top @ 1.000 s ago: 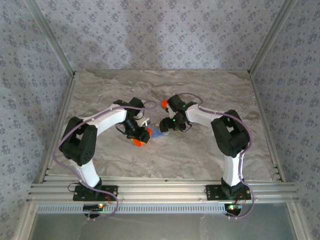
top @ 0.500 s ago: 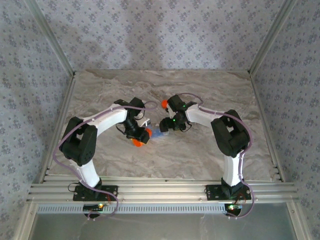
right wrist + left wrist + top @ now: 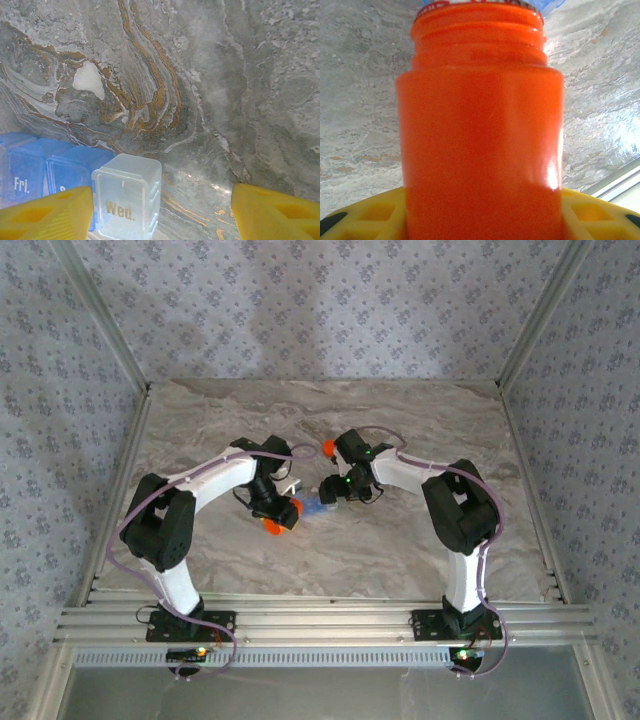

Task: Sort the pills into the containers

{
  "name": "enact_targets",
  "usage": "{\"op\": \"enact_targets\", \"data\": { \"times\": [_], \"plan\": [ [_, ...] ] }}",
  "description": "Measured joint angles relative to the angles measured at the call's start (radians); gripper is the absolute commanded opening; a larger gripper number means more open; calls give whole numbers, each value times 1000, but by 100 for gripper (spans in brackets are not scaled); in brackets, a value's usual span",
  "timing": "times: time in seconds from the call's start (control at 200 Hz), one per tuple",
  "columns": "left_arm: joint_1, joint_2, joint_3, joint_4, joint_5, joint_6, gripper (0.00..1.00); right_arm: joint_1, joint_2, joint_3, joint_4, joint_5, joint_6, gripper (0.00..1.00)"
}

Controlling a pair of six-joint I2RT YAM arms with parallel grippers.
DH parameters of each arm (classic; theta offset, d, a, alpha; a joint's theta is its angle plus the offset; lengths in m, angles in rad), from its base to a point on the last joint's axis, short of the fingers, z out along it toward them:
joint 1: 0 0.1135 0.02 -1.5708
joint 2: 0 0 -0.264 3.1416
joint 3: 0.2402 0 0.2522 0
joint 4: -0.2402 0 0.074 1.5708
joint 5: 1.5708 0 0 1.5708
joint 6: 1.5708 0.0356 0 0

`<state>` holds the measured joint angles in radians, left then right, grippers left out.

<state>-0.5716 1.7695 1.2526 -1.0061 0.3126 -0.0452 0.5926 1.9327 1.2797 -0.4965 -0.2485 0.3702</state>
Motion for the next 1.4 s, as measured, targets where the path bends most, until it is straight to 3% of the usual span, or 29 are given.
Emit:
{"op": "enact_targets", "data": {
  "times": [1.399],
  "plan": [
    [-14, 114, 169, -174, -45, 54, 0, 6, 1, 2, 0, 10, 7, 74]
  ]
}}
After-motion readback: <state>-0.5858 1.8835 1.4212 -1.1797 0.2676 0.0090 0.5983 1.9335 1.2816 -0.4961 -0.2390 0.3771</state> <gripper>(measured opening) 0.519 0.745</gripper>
